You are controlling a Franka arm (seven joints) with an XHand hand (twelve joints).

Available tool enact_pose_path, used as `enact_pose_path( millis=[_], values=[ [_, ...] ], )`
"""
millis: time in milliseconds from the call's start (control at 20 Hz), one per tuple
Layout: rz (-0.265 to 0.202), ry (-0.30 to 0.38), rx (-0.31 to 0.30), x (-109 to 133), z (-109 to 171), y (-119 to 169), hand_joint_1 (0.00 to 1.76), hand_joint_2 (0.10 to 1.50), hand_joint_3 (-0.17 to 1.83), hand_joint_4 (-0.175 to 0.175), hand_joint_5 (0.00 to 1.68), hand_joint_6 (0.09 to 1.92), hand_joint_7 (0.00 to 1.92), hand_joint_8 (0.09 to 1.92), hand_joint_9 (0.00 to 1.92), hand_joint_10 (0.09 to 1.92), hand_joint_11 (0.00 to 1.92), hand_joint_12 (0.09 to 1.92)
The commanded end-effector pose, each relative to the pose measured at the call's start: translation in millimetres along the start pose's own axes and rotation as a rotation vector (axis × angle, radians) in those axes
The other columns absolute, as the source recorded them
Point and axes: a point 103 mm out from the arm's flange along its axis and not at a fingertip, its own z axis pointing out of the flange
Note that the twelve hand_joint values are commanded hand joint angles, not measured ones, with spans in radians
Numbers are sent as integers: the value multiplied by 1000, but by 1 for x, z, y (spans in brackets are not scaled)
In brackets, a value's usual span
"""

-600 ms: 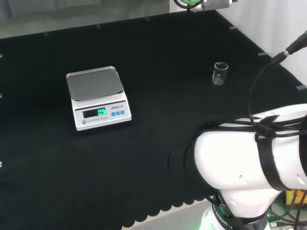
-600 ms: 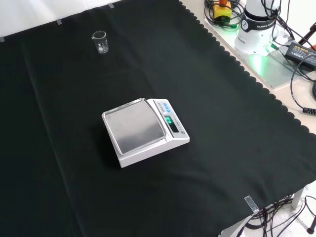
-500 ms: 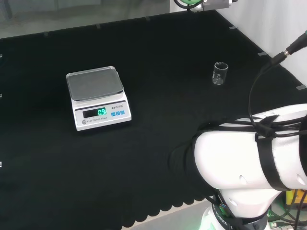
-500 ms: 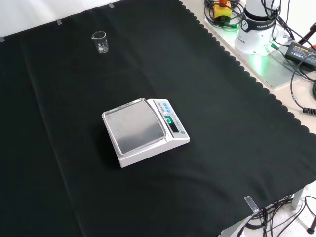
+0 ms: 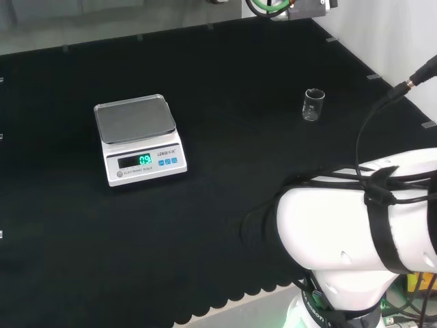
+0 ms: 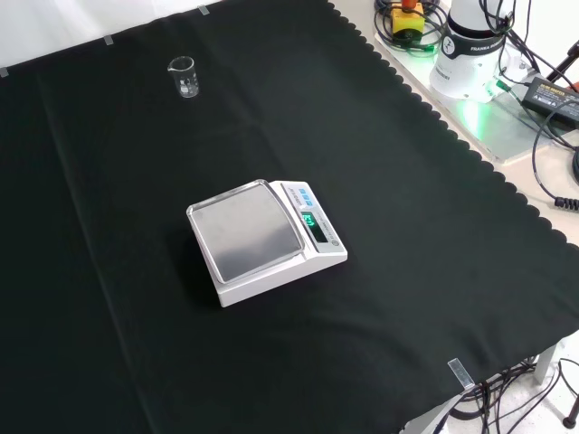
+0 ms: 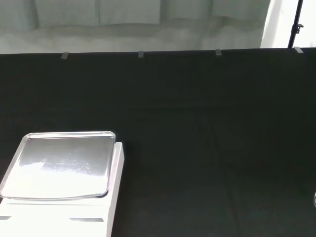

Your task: Pick up the beaker.

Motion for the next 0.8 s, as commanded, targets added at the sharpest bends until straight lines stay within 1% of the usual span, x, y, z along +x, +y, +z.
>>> enact_pose_path(
  millis=[50, 200, 400, 650, 800],
  values=[
    [42, 16, -1, -19, 6, 13, 438, 779, 276, -66, 190, 87, 0, 693, 0, 722, 69, 1575],
    [65, 49, 19, -33, 19, 31, 443, 772, 248, -66, 199, 87, 0, 713, 0, 767, 90, 1571],
    [72, 64, 57, -52, 38, 63, 461, 759, 223, -67, 209, 87, 0, 756, 0, 838, 113, 1567],
    [78, 99, 93, -91, 64, 105, 471, 756, 210, -69, 214, 87, 5, 793, 0, 886, 138, 1560],
    [106, 107, 116, -127, 84, 127, 479, 753, 203, -71, 216, 87, 13, 807, 0, 919, 153, 1553]
  ],
)
